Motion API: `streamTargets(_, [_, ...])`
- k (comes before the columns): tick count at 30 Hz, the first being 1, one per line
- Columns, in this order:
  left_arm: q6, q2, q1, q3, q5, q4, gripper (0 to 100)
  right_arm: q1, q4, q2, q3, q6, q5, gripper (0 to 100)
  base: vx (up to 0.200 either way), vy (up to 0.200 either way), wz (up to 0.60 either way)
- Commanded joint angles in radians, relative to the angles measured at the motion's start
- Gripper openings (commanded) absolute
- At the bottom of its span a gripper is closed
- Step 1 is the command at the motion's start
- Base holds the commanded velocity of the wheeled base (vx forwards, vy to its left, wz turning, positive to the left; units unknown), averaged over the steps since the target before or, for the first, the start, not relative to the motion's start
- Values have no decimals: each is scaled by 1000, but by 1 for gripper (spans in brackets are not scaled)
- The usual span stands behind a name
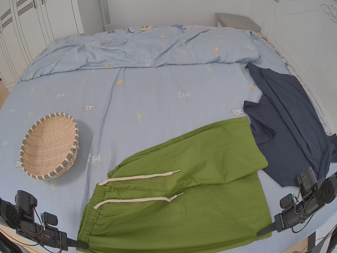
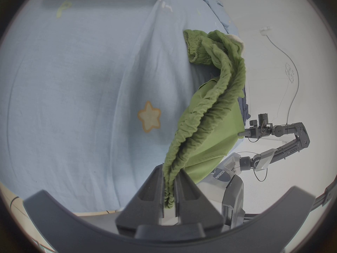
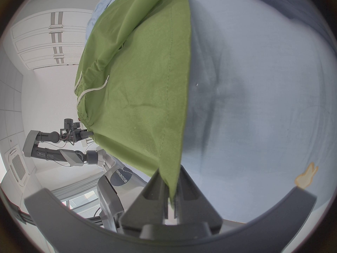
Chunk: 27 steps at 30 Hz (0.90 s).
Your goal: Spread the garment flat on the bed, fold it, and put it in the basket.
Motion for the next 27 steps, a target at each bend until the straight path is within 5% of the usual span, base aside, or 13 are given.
streamTargets(1, [2,82,0,7,8,-41,0,1,-10,8,3,-1,0,0,0,0,0])
streamTargets(4, [4,102,-1,13,8,-67,0,3,-13,23,5,-1,0,0,0,0,0])
streamTargets(5, [4,102,-1,13,8,-67,100,3,-13,23,5,-1,0,100,0,0,0])
streamTargets(18, [-17,-47,26,9,-14,-52,100,-31,-50,-43,9,2,9,100,0,0,0])
streamTargets(23, [-228,-301,10,-143,-49,139,100,-60,-34,-192,-31,8,5,100,0,0,0])
streamTargets(27, [-363,-336,-69,-313,-64,251,100,-65,7,-245,-112,10,-1,100,0,0,0])
